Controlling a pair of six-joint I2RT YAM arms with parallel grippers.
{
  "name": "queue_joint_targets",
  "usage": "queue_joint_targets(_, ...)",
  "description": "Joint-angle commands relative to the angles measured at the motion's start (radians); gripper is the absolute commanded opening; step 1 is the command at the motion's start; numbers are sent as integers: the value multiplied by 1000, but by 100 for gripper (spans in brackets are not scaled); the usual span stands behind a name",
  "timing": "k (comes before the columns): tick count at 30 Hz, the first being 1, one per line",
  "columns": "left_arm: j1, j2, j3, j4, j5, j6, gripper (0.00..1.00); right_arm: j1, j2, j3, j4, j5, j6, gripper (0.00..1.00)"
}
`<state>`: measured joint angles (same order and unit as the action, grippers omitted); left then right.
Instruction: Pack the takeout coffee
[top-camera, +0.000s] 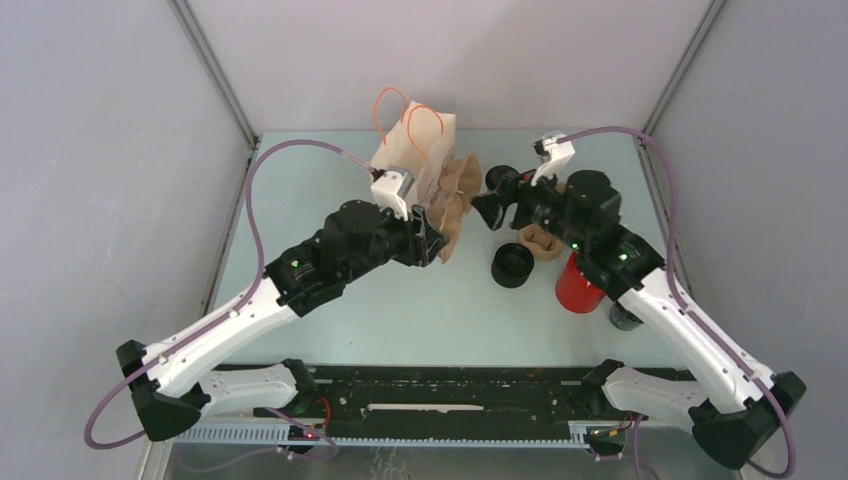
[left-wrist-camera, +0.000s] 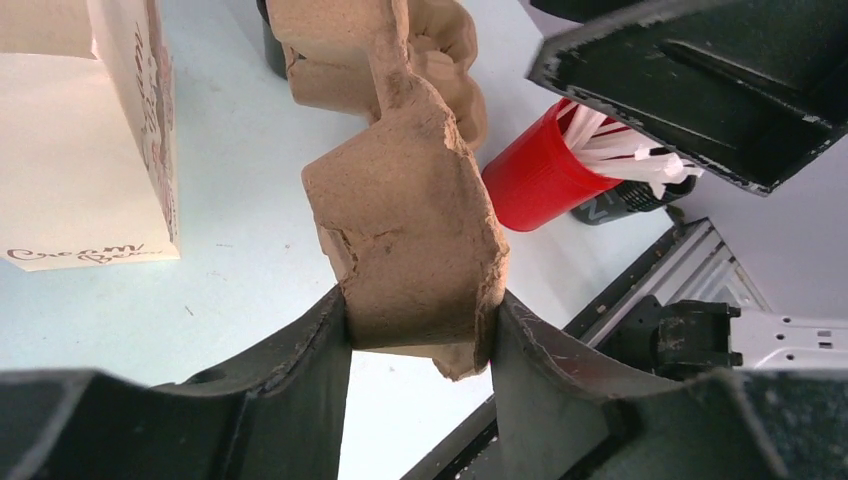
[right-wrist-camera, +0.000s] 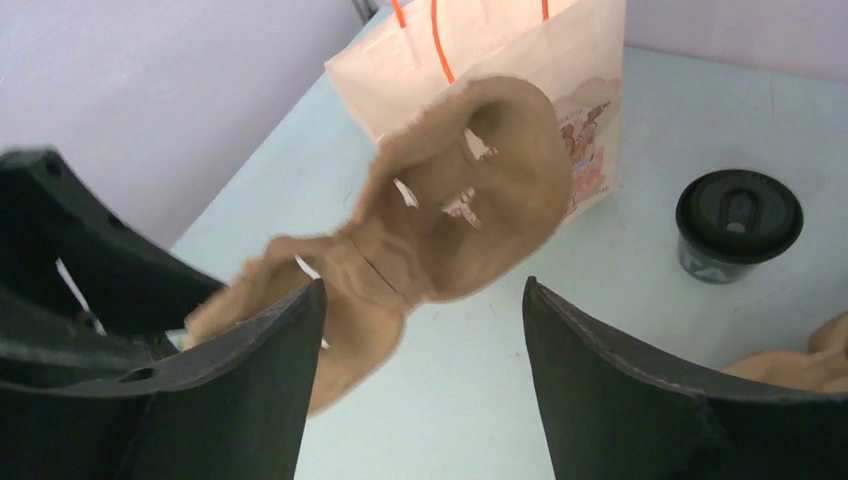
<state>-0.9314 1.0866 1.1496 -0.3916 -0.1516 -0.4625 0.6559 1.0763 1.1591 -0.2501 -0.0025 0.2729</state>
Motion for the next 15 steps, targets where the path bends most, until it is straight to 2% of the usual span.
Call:
queue_joint_targets(1,31,-54,-11,31,79,-29,47,-112,-70,-73,29,-396,-152,84)
queue_joint_targets(3,47,-67,-34,61,132,-55,47,-127,-86,-115,94,-455,-163,89)
queue_joint_targets(5,69,-68,-49,86,205,-85,47,-129,-77,-127,124,-499,-166,91)
queue_joint_targets(8,93,-65,-71,131,296,-131,47,-115,-50,-127,145,-521,-181,89)
queue_joint_targets(15,108,-70,-99,158,373,-179,47,-80,-24,-127,138,-508,-269,87)
